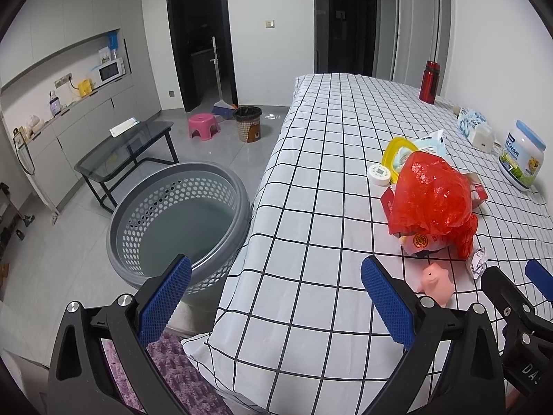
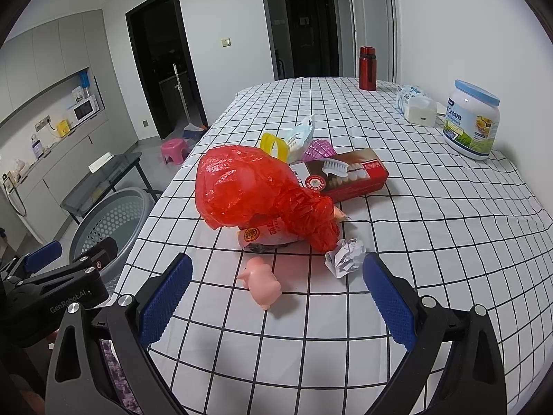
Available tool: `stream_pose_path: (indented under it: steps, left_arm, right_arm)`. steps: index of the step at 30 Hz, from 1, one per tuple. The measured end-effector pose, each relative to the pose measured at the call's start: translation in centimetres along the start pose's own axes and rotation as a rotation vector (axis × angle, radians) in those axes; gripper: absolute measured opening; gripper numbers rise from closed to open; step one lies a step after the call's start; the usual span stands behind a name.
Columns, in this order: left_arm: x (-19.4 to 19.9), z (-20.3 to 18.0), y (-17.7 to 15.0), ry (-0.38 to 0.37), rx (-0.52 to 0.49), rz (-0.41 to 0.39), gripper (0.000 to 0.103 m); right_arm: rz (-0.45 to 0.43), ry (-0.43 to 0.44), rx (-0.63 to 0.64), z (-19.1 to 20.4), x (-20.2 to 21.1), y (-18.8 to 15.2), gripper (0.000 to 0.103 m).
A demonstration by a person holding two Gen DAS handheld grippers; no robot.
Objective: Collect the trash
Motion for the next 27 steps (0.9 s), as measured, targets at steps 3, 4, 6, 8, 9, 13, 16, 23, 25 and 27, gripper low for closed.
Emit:
stream_pose_path:
  steps: [3, 4, 6, 8, 9, 13, 16, 23, 25, 27]
  left_arm:
    - [0.0, 0.0, -0.1, 0.002, 0.002, -0.001, 0.097]
    - [0.0, -0.1, -0.1, 0.002, 0.002, -0.002, 0.097]
    - [0.0, 0.0, -0.1, 0.001, 0.001, -0.001, 0.097]
    - [0.0, 0.0, -0.1, 0.001, 0.001, 0.000, 0.097]
    - [-0.1, 0.0, -0.1, 0.002, 0.001, 0.000, 0.097]
    - [-0.3, -0.3, -0.3, 0.003, -0.007, 0.002, 0.097]
    - [-0.6, -0.7, -0.4, -0.007, -0.014, 0.004, 0.097]
    - [-2.4, -2.3, -0.8, -0.025, -0.036, 0.034, 0.097]
    - [-2.9, -2.8, -1.0, -0.042, -0.040, 0.037, 0.097]
    - [-3.3, -3.4, -1.1, -0.057, -0.046, 0.040, 0.097]
  right_arm:
    - [0.001, 0.000, -0.002, 0.0, 0.0, 0.0, 0.094]
    - [0.000, 0.002, -0.001, 0.0, -0.1, -0.1, 0.094]
    - [0.001, 0.005, -0.002, 0.1, -0.3, -0.1, 0.094]
    - [0.001, 0.010, -0.002, 0.1, -0.4, -0.2, 0.094]
    - [0.001, 0.011, -0.003, 0.1, -0.5, -0.2, 0.094]
    - [0.005, 0.022, -0.009, -0.3, -0.8, -0.3, 0.094]
    - [0.009, 0.028, -0.015, -0.9, -0.8, -0.3, 0.094]
    - [0.042, 0.000, -0.060, -4.2, -2.2, -1.0, 0.094]
    - [0.057, -0.005, -0.068, -5.1, -2.8, -1.3, 0.094]
    - [0.082, -0.003, -0.080, -6.2, -3.6, -1.6, 0.094]
Point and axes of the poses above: each gripper's, at about its wrist camera, not at the fingertips, and x roughly against the way its jaws point, z to its left, y to its top, the point moved 6 cm from there along -x, roughly the way its jaws point, and after that the axes turned 13 degrees about z, right-handed, at the moved point
